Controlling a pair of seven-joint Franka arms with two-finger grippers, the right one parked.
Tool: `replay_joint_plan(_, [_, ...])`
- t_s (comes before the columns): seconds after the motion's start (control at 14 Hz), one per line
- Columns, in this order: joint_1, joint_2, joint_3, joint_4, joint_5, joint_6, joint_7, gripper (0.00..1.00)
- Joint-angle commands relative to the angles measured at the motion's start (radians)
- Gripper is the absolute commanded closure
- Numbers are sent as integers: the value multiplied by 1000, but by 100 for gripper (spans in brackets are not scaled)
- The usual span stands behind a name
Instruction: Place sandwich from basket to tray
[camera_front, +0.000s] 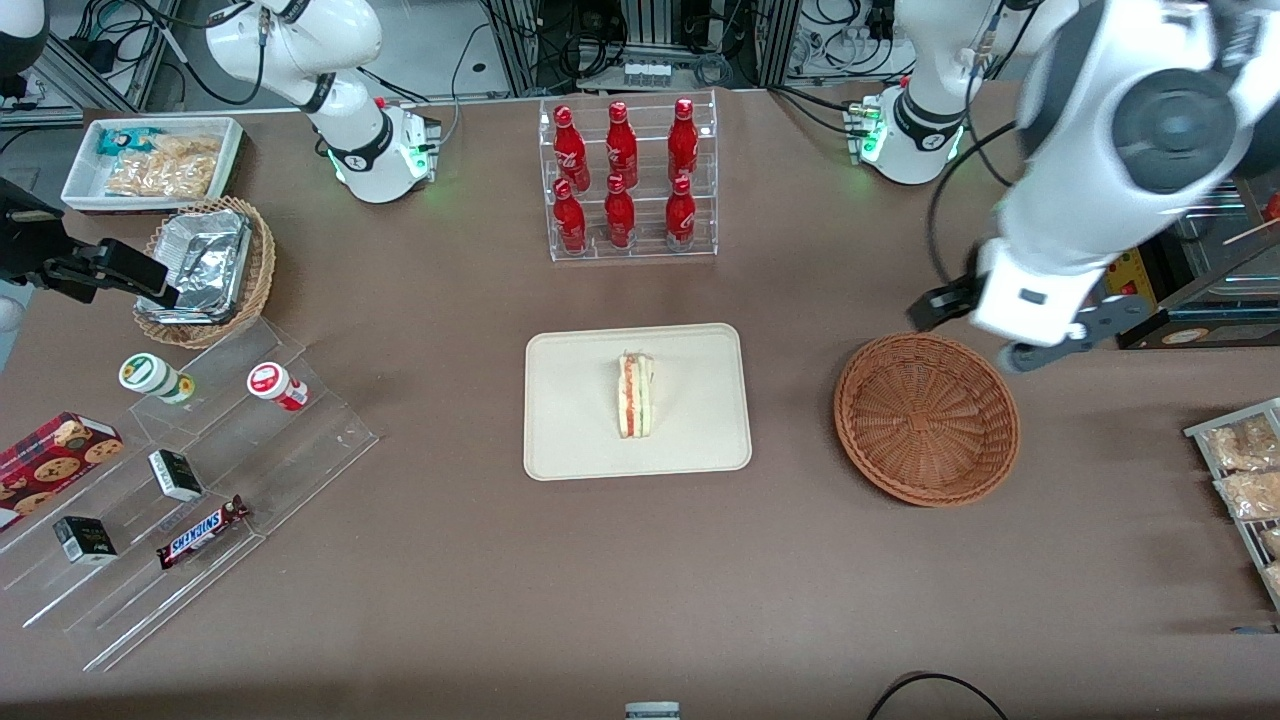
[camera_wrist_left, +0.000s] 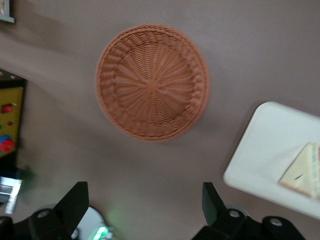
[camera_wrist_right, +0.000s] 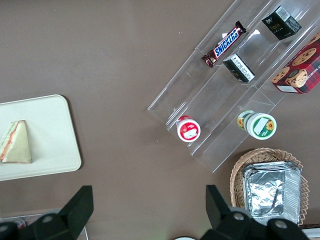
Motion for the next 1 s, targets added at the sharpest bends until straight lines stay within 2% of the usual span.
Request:
replay_joint_plan(0.0, [71, -124, -10, -140, -12, 2, 150, 0])
replay_joint_plan(0.21, [147, -208, -9, -234, -12, 5, 288, 0])
replay_joint_plan(0.43, [218, -248, -9, -243, -13, 2, 449, 0])
replay_joint_plan(0.64, [259, -234, -16, -211, -21, 7, 470, 0])
replay_joint_plan(0.79, [270, -179, -35, -127, -30, -1, 479, 0])
replay_joint_plan(0.93, [331, -150, -105, -84, -50, -3, 485, 0])
